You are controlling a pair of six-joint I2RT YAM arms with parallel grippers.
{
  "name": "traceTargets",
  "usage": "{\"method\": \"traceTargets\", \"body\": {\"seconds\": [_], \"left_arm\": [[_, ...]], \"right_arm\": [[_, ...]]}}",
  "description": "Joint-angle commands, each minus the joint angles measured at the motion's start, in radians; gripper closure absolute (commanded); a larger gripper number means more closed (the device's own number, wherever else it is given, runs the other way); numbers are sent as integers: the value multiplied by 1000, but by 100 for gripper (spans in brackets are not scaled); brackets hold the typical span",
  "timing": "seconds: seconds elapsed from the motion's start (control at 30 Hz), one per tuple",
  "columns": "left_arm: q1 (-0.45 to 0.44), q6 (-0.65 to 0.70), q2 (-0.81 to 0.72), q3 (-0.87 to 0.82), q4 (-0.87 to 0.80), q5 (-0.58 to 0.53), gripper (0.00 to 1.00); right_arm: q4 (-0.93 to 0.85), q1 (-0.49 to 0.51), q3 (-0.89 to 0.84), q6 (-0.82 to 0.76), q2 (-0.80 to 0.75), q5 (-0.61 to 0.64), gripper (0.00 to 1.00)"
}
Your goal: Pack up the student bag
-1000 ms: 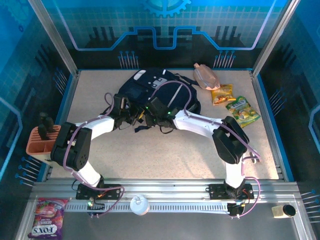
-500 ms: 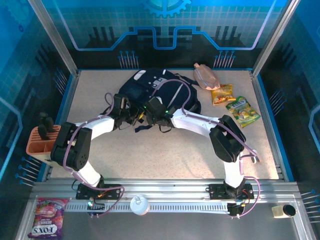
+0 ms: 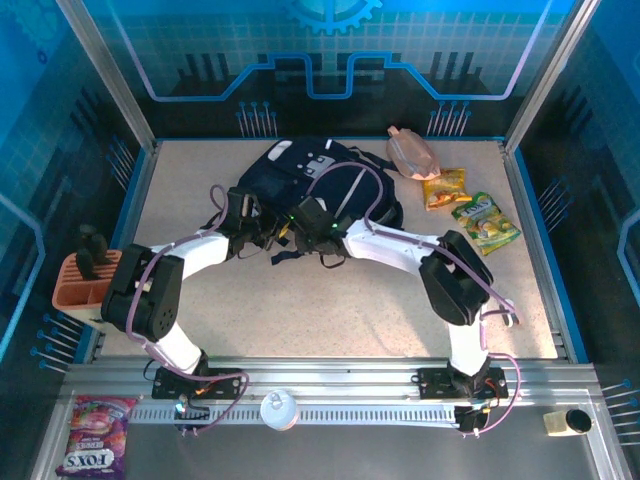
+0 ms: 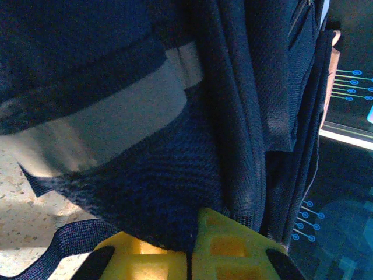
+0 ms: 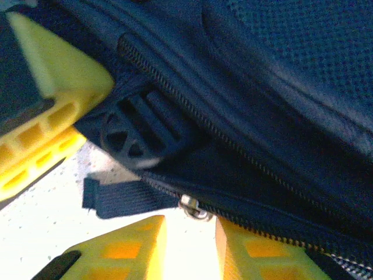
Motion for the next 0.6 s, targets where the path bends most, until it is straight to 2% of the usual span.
{"method": "traceTargets", "body": {"seconds": [0.0,0.4,0.57], "left_arm": [[-23,8,-27,34,31,105,100],[-26,4,-26,36,29,105,100],[-26,7,-27,38,23,97,100]], "right_arm": [[-67,10,81,2,58,91,70],[-201,6,262,27,188,220,69],[-255,0,278,48,198,247,75]]}}
